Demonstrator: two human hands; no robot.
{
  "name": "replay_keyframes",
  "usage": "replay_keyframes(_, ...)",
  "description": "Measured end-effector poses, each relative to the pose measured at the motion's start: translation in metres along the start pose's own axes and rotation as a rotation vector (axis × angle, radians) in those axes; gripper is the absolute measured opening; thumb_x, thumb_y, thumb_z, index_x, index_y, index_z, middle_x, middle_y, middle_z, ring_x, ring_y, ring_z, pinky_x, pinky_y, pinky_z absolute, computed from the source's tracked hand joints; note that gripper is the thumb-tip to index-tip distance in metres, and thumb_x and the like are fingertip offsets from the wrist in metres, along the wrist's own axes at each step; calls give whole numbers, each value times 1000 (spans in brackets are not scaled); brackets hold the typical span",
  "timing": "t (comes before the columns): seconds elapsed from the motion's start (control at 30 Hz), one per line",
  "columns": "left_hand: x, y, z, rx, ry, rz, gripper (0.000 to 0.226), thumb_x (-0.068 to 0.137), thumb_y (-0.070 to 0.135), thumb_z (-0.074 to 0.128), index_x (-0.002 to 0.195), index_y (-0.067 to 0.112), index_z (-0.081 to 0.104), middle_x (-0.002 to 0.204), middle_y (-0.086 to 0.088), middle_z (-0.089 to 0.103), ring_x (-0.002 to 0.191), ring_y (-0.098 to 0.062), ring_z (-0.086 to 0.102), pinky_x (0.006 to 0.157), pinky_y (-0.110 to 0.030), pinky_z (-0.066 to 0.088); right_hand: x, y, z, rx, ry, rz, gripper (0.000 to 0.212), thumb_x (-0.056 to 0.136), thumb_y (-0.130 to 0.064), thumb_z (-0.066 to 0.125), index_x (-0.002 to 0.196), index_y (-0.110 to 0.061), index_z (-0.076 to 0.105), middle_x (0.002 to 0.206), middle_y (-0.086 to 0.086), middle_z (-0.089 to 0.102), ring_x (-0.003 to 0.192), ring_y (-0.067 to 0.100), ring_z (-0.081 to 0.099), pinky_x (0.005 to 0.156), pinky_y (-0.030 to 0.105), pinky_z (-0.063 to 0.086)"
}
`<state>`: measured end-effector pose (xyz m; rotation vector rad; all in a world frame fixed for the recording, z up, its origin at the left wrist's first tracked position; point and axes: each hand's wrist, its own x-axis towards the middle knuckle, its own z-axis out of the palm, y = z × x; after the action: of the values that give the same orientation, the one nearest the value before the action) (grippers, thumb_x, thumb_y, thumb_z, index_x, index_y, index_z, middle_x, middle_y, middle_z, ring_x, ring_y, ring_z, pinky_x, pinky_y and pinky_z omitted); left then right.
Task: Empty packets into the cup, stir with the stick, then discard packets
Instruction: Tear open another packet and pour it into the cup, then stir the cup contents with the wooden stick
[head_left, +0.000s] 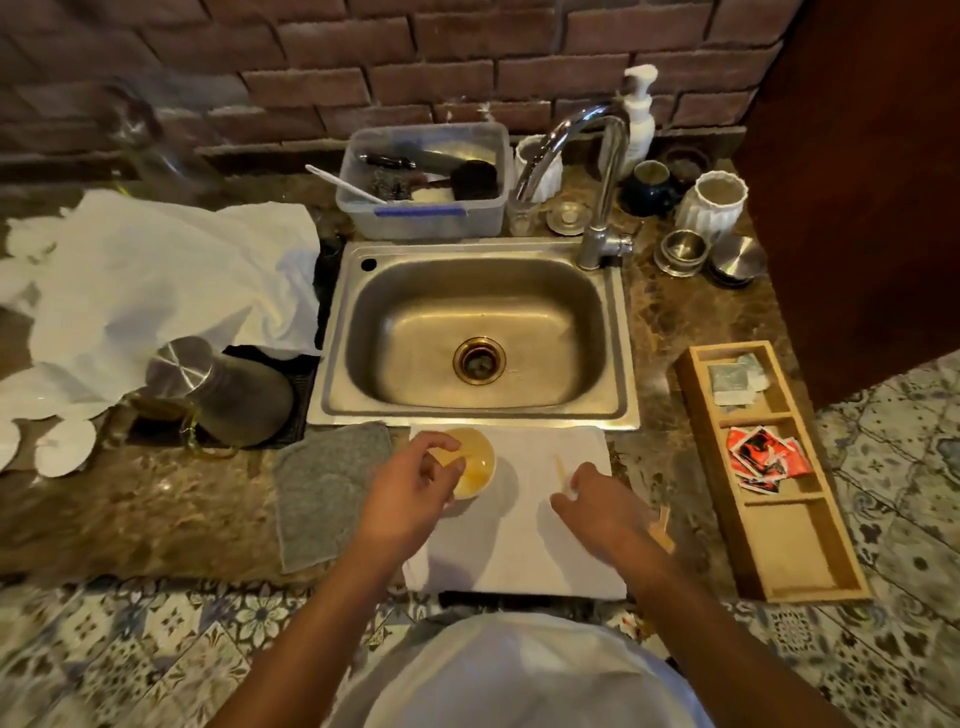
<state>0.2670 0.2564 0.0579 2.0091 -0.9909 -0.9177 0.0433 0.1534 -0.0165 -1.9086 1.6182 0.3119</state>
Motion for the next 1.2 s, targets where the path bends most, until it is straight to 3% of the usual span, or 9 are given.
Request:
replay_keyframes(0.17,8,-26,-18,251,109,50,37,94,46,66,125,28,58,72,6,67,71,-16,67,68,-39,55,-2,-7,7,-56,-28,9,46,91,-54,57,122,-20,53,113,3,69,101,25,68,81,37,56)
replay_keyframes(0.33,14,-46,-13,376,53,-21,43,93,64,53,113,27,64,72,6,69,73,-18,69,69,-38,57,-1,-11,9,-118,15,19,38,92,-49,57,117,-21,53,110,2,69,97,24,69,69,33,45)
replay_keyframes(0.53,14,-49,-7,258,68,-52,34,91,63,54,85,30,57,64,3,70,55,-17,69,56,-44,59,-3,-10,10,-156,58,37,25,96,-34,53,118,-21,54,106,1,72,92,23,72,77,35,55)
replay_keyframes(0.63,14,-47,-5,150,32,-91,31,94,55,57,78,29,56,59,-2,69,43,-16,67,43,-47,57,-3,-12,12,-160,33,51,21,97,-35,51,111,-21,59,106,1,72,92,22,71,79,35,55)
replay_keyframes(0.73,12,-46,-4,34,-2,-147,31,97,45,61,73,25,58,59,-5,70,43,-18,67,39,-47,56,-1,-13,11,-164,8,48,23,95,-37,51,108,-20,61,105,1,71,93,22,70,74,33,53)
replay_keyframes(1.07,11,-45,-4,-169,-85,-217,41,102,38,57,80,3,61,59,-9,70,46,-22,64,41,-29,44,3,-18,-6,-152,92,14,28,95,-41,51,108,-19,62,106,2,69,94,24,68,72,33,51)
replay_keyframes(1.2,11,-43,-4,-182,-94,-218,43,103,36,56,82,-2,59,59,-8,70,48,-24,64,40,-27,44,-2,-22,-14,-73,119,-37,23,96,-37,52,103,-18,60,95,3,69,84,23,67,72,35,57)
